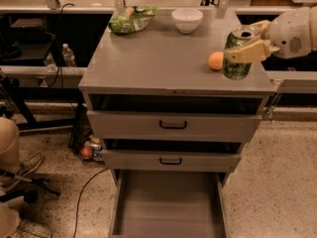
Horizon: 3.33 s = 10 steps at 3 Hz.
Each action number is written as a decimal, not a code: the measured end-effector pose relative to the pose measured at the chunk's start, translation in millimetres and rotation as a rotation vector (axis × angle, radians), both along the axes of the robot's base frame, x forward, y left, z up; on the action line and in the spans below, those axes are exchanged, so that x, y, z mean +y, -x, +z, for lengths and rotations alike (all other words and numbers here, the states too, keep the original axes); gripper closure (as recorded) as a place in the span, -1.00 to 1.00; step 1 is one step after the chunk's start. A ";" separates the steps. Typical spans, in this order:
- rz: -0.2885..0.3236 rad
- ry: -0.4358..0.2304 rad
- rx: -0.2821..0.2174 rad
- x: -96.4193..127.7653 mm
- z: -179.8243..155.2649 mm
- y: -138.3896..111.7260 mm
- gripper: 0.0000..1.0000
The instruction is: Place green can into bottom drawer
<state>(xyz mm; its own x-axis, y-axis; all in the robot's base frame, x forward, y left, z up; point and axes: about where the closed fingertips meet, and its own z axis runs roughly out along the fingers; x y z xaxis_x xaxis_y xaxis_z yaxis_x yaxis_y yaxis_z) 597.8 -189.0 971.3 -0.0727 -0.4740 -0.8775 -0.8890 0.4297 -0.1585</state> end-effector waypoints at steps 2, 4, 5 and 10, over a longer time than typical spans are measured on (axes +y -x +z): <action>0.035 0.058 0.068 9.9 -31.8 27.5 1.00; 0.176 0.161 0.203 43.3 -101.0 69.9 1.00; 0.196 0.219 0.252 50.2 -140.8 95.2 1.00; 0.188 0.450 0.418 52.9 -318.4 113.5 1.00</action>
Offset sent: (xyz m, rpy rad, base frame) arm -0.0205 0.0036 -0.0190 -0.0398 0.0402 0.0122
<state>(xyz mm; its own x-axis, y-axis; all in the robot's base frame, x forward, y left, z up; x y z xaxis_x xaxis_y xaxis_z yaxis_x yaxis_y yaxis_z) 484.3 -136.1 652.9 -0.2459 -0.8270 -0.5056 -0.9683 0.2331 0.0896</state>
